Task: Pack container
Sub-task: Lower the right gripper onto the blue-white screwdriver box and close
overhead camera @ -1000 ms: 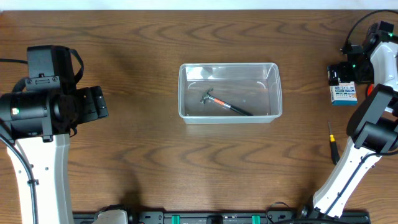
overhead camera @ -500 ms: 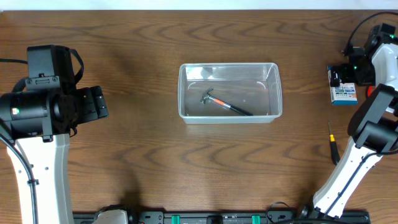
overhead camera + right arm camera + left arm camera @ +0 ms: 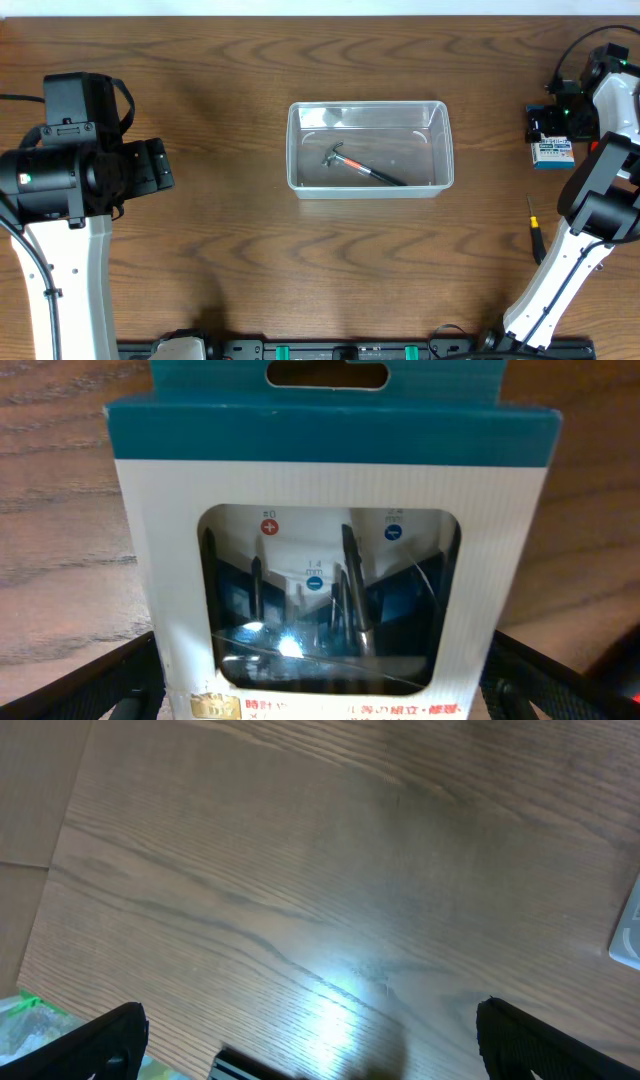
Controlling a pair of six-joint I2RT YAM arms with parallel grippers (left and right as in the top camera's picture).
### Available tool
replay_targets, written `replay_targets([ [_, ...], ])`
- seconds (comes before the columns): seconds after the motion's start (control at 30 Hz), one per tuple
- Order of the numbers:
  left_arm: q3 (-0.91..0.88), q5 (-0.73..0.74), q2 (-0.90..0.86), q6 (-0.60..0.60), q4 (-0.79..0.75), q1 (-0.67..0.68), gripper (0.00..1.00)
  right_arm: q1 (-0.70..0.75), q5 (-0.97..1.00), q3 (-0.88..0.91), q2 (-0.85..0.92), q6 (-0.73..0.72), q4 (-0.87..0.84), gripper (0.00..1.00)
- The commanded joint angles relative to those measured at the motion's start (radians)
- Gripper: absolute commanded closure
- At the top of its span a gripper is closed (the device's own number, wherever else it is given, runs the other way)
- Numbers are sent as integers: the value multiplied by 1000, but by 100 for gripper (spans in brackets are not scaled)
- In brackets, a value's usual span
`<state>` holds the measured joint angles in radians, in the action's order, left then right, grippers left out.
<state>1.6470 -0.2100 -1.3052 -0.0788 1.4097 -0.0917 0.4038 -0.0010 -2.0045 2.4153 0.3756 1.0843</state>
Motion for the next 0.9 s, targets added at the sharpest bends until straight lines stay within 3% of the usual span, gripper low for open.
replay_targets([
  [0.0, 5, -8, -1, -10, 3, -5, 2, -1, -18, 6, 9, -13, 0, 1],
  [0.7, 5, -8, -2, -9, 2, -5, 2, -1, -18, 6, 9, -17, 19, 1],
  [0.87, 5, -8, -1, -9, 2, -5, 2, -1, -18, 6, 9, -24, 18, 9],
])
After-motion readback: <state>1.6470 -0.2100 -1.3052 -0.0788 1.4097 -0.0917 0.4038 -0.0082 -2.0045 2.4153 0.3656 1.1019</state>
